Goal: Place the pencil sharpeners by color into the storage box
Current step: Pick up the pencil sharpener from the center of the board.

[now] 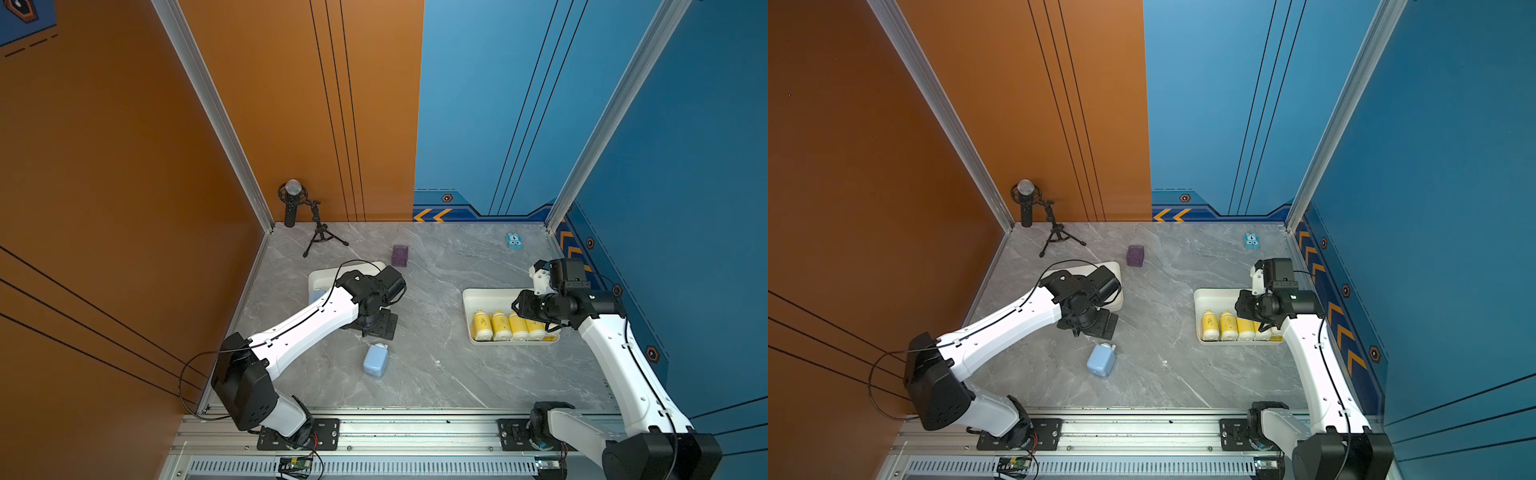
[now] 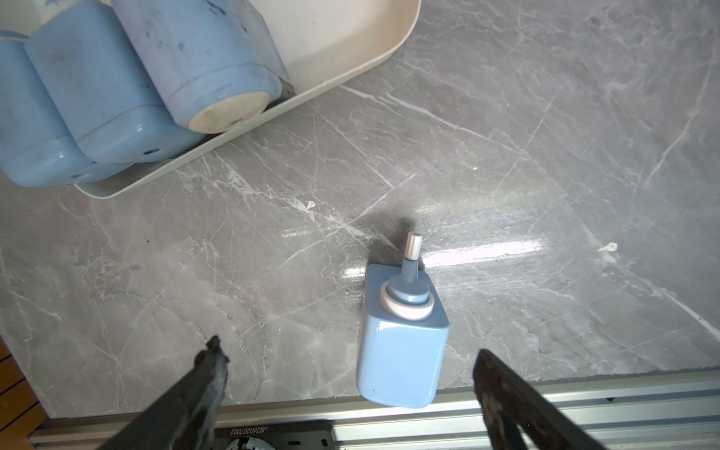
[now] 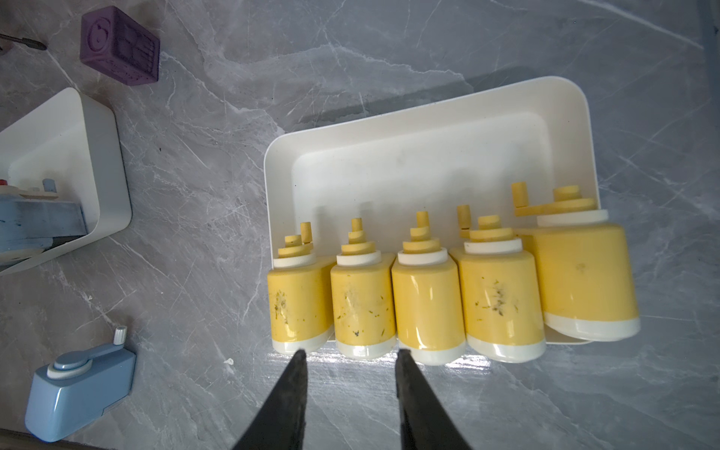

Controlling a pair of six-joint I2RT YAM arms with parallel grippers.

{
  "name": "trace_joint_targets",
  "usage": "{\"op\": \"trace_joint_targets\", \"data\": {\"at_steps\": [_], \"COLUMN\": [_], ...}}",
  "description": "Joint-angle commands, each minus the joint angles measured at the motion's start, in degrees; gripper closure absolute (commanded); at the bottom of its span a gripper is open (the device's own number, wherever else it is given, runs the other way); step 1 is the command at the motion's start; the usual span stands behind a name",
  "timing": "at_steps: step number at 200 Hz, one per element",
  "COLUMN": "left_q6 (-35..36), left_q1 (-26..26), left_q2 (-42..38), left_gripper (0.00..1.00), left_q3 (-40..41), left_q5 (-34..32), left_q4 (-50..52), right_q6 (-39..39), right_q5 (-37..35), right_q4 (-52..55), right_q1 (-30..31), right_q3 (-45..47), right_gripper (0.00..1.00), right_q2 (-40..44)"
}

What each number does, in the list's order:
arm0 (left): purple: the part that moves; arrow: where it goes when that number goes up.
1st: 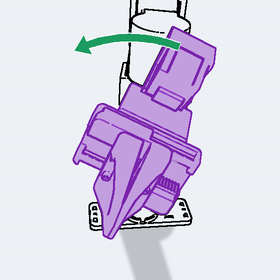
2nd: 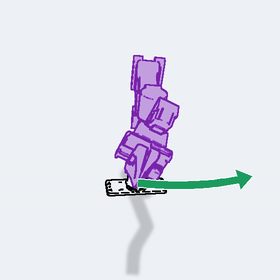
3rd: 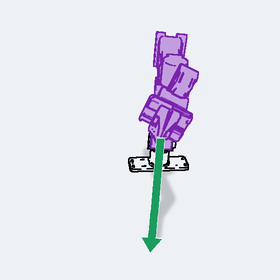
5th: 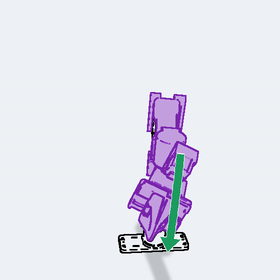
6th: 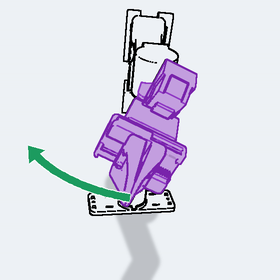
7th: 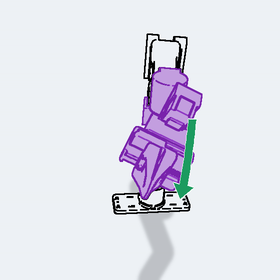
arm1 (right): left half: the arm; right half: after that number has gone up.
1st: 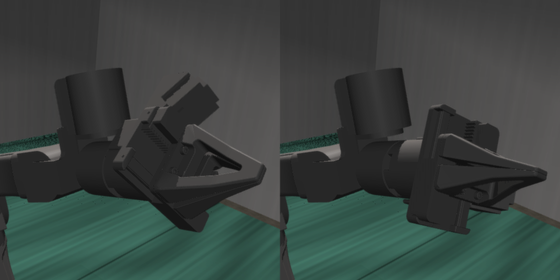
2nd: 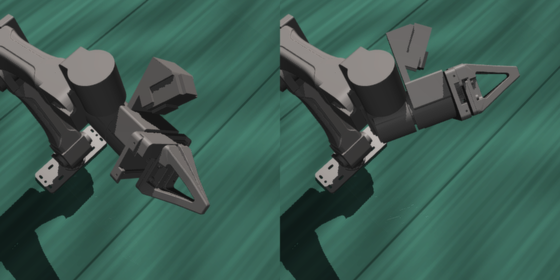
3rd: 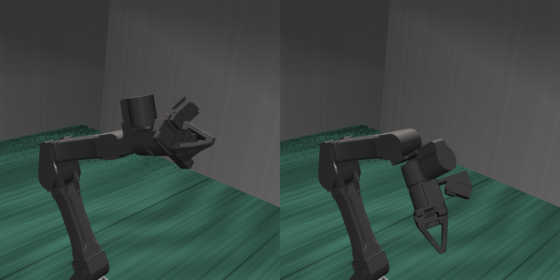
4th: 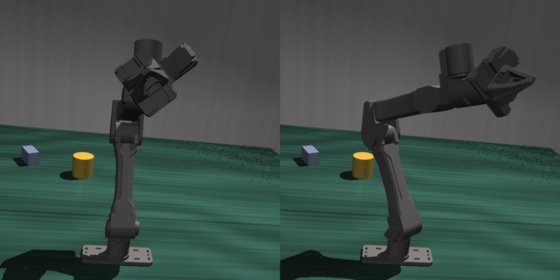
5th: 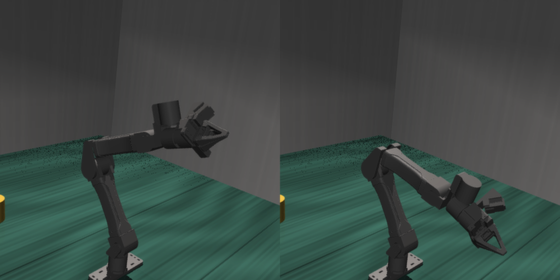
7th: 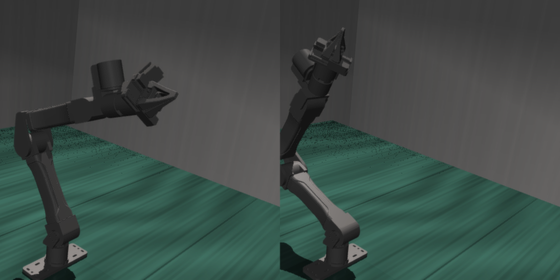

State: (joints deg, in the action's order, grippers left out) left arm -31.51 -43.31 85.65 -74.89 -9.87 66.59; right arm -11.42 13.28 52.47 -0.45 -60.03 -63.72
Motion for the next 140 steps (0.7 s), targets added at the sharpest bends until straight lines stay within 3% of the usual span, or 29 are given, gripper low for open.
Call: {"op": "trace_joint_targets", "data": {"at_steps": [1, 140], "left_q6": [-0.1, -4.2], "left_q1": [-0.9, -2.6], "left_q2": [-2.2, -13.4], "left_gripper": [0.01, 0.01], "left_q3": [2.3, 11.6], "left_q5": [1.2, 4.6], "left_q4": [0.1, -1.2], "right_q6": [0.2, -0.1], "right_q5": [-1.1, -0.4], "right_q4": [1.1, 1.4], "right_q1": [-0.3, -0.4], "right_q3": [-0.2, -0.6], "right_gripper": [0.61, 0.61], "right_q2": [-0.6, 0.0]}}
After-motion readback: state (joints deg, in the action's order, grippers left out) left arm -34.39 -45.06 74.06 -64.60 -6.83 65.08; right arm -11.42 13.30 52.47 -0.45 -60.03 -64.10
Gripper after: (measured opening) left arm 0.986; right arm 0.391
